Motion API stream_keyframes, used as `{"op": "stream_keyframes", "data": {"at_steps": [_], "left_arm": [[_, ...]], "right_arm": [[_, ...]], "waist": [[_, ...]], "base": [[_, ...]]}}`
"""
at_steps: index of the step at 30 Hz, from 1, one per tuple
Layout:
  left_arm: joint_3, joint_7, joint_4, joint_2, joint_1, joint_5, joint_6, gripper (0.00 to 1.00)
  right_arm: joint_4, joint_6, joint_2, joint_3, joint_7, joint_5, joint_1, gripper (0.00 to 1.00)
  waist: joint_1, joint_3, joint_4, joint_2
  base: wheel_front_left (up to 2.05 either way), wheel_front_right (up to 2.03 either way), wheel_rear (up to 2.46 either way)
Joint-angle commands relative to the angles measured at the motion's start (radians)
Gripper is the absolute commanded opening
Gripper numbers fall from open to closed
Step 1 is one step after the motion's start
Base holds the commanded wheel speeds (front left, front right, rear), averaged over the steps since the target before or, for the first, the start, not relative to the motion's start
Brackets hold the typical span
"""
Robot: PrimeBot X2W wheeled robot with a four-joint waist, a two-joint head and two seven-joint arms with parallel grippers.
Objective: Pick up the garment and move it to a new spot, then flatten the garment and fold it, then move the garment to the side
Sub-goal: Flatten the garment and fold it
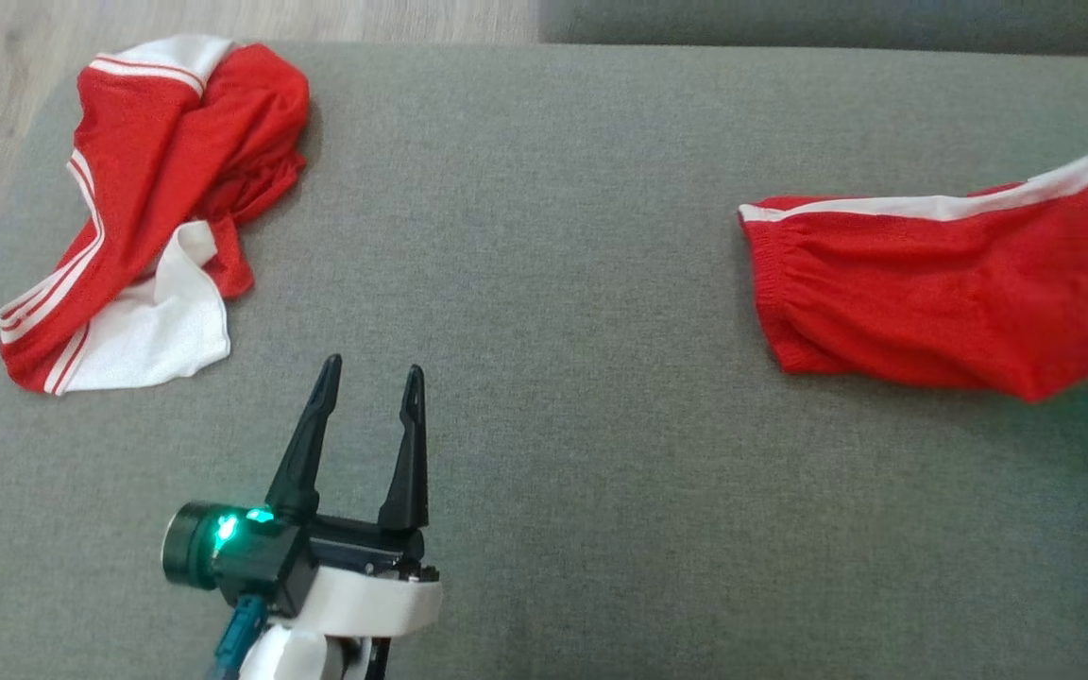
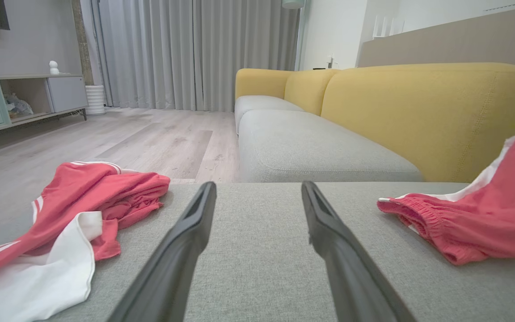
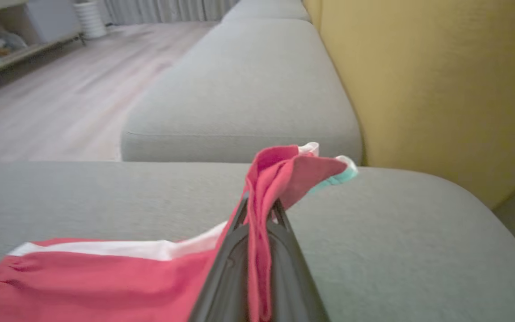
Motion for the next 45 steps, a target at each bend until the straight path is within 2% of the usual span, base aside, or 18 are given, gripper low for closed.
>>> {"op": "stream_keyframes", "data": {"at_steps": [1, 8, 14, 15, 16, 17, 21, 28, 33, 38, 45], "left_arm": [[0.025, -0.005, -0.022, 0.001, -0.013, 0.01, -0.002, 1.0], [0.023, -0.005, 0.0, -0.002, -0.004, 0.008, -0.014, 1.0], [0.017, -0.005, 0.009, -0.009, 0.003, 0.001, -0.021, 1.0], [0.014, -0.005, 0.01, -0.01, 0.003, 0.0, -0.023, 1.0], [0.011, -0.005, 0.013, -0.011, 0.003, 0.0, -0.026, 1.0], [0.009, -0.005, 0.017, -0.012, 0.002, -0.001, -0.028, 1.0], [0.015, -0.005, 0.018, -0.014, 0.009, -0.003, -0.024, 1.0], [0.048, -0.005, 0.016, -0.014, 0.076, -0.011, -0.005, 1.0], [0.075, -0.005, -0.001, -0.011, 0.142, -0.007, 0.015, 1.0], [0.107, -0.005, -0.059, -0.006, 0.223, 0.016, 0.03, 1.0], [0.155, -0.005, -0.07, -0.007, 0.296, 0.034, 0.031, 1.0]], "right_arm": [[-0.065, 0.007, 0.003, 0.015, 0.006, -0.008, -0.006, 0.0], [-0.245, 0.007, 0.14, 0.047, 0.033, -0.029, 0.038, 0.0], [-0.288, 0.007, 0.327, 0.085, 0.055, -0.079, 0.097, 0.0], [-0.281, 0.007, 0.357, 0.091, 0.057, -0.086, 0.109, 0.11], [-0.274, 0.007, 0.383, 0.088, 0.055, -0.089, 0.121, 0.87], [-0.275, 0.007, 0.403, 0.083, 0.038, -0.095, 0.129, 1.0], [-0.311, 0.007, 0.426, 0.049, -0.047, -0.106, 0.158, 1.0], [-0.437, 0.007, 0.336, -0.034, -0.199, -0.175, 0.323, 1.0], [-0.535, 0.007, 0.305, -0.098, -0.268, -0.223, 0.501, 1.0], [-0.656, 0.007, 0.335, -0.184, -0.272, -0.338, 0.693, 1.0], [-0.682, 0.007, 0.41, -0.226, -0.272, -0.424, 0.826, 1.0]], "waist": [[0.0, -0.015, -0.005, 0.0], [0.0, -0.047, 0.009, 0.0], [0.0, -0.055, 0.033, 0.0], [0.0, -0.056, 0.037, 0.0], [0.0, -0.058, 0.043, 0.0], [0.0, -0.062, 0.047, 0.0], [0.0, -0.08, 0.05, 0.0], [0.0, -0.156, 0.019, 0.0], [0.0, -0.219, -0.002, 0.0], [0.0, -0.255, -0.02, 0.0], [0.0, -0.285, -0.044, 0.0]], "base": [[0.0, 0.0, 0.0], [0.0, 0.0, 0.0], [0.0, 0.0, 0.0], [0.0, 0.0, 0.0], [0.0, 0.0, 0.0], [0.0, 0.0, 0.0], [0.0, 0.0, 0.0], [0.0, 0.0, 0.0], [0.0, 0.0, 0.0], [0.0, 0.0, 0.0], [0.0, 0.0, 0.0]]}}
